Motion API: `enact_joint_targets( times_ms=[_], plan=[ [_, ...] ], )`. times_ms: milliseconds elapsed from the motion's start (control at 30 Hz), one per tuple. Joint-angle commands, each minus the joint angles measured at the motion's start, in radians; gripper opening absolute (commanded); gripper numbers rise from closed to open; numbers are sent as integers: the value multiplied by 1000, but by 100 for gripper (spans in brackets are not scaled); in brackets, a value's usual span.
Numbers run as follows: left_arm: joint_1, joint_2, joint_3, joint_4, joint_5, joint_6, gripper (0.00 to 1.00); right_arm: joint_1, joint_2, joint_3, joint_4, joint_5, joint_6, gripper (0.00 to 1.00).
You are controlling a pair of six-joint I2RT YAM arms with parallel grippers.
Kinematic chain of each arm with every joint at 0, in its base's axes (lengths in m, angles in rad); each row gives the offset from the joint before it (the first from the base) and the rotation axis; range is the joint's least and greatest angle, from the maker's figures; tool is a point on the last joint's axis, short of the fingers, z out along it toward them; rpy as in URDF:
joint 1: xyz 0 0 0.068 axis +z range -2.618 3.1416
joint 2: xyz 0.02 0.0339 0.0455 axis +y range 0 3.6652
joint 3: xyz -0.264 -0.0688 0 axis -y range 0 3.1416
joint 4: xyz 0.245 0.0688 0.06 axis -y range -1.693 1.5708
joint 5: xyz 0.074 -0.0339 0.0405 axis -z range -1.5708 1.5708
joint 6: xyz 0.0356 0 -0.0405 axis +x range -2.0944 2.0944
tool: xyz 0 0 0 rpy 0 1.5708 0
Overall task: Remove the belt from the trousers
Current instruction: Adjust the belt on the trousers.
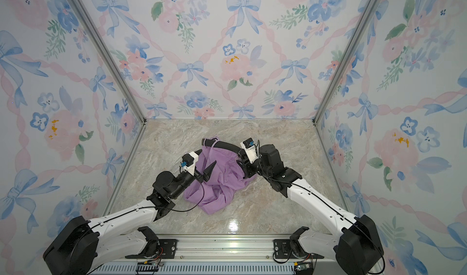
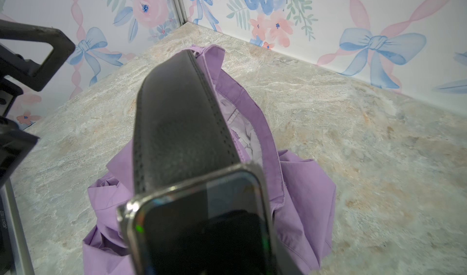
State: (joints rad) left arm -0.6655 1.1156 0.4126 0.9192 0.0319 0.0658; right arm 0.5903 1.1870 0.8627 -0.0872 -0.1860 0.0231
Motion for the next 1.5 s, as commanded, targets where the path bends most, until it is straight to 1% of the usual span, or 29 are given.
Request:
enact_joint_targets(
  times_ms=[0,167,300,433,533,567,600,633,667,700,733,800,833,867,967,1033,1100,1133,1167,1267,1333,1400,1467],
  plan=[
    [-9,30,54,1,24,97,86,11,-12,3,-14,-89,17,0],
    [-13,91,126,-68,49,248,87,16,14,74,-143,-167,-65,0],
    [-14,147,206,-157,36,317,87,21,17,138,-255,-191,-147,0],
    [-14,216,319,-239,-1,377,86,28,27,201,-349,-210,-219,0],
    [-13,254,390,-264,13,400,84,31,48,239,-396,-226,-254,0],
    [-13,265,410,-271,19,399,81,30,56,249,-402,-229,-260,0],
    [-13,272,431,-276,25,393,75,30,64,258,-405,-230,-266,0],
    [-13,278,451,-279,33,387,64,31,74,267,-405,-225,-271,0],
    [-12,283,471,-282,34,376,50,26,84,272,-396,-215,-271,0],
    [-12,289,491,-283,29,366,38,19,92,276,-377,-199,-264,0],
    [-8,297,514,-286,20,356,26,-1,105,281,-346,-177,-249,5],
    [7,324,573,-289,-6,344,2,-59,137,300,-270,-162,-197,19],
    [18,346,613,-292,-24,335,0,-96,156,316,-219,-163,-155,29],
    [28,367,660,-294,-37,321,0,-127,176,335,-167,-157,-119,39],
    [56,435,819,-366,-42,271,0,-166,224,408,-74,-155,-68,64],
    [56,471,934,-479,-40,248,0,-164,238,454,-70,-161,-53,76],
    [49,497,1001,-586,-41,207,0,-153,217,448,-67,-156,-36,85],
    [45,501,1000,-621,-51,179,0,-142,187,410,-59,-137,-43,89],
    [39,498,970,-634,-61,160,0,-125,150,362,-53,-96,-58,91],
    [27,473,817,-635,-87,100,0,-23,-18,118,26,130,-127,92],
    [23,459,743,-635,-98,49,0,66,-131,-41,115,307,-163,97],
    [20,448,704,-637,-103,19,0,121,-199,-121,178,415,-165,98],
    [13,435,692,-640,-100,6,0,136,-218,-133,207,468,-155,98]
  ],
)
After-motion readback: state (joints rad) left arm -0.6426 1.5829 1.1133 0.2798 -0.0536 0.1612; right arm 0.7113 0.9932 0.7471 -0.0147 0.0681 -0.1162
